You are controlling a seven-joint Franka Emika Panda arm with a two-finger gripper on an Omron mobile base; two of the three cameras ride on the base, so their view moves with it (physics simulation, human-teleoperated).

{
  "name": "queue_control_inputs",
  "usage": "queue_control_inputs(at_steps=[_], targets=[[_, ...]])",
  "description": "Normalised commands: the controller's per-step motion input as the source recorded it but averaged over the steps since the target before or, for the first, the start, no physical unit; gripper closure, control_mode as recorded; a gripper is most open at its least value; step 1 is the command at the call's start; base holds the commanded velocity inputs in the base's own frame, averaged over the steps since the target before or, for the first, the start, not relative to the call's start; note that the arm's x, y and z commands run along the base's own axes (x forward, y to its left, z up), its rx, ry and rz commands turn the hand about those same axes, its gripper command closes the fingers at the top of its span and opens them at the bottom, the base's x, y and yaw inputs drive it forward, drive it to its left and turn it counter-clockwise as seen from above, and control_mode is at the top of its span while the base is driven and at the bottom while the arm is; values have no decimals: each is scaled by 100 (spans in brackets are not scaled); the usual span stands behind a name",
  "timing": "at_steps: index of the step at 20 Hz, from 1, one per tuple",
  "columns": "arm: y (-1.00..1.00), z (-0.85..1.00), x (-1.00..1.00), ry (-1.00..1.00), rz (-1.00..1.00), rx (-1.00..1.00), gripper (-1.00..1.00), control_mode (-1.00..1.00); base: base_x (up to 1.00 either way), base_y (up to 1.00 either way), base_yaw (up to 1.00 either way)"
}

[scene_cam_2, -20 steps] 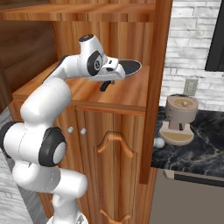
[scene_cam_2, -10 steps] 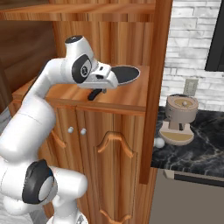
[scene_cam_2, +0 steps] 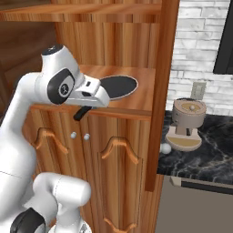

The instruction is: Retrieve the pan from the cabinet, then place the raw meat into the pan to avoid contamination.

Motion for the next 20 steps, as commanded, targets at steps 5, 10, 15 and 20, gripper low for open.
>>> queue_control_inputs(at_steps=[5,10,15,20], targets=[[5,6,-97,0,0,0,100,-100,0,0,0],[0,21,-92,0,3,2,100,-100,0,0,0],[6,7,-98,0,33,2,100,-100,0,0,0],[1,2,-78,1,48,0,100,-100,0,0,0]])
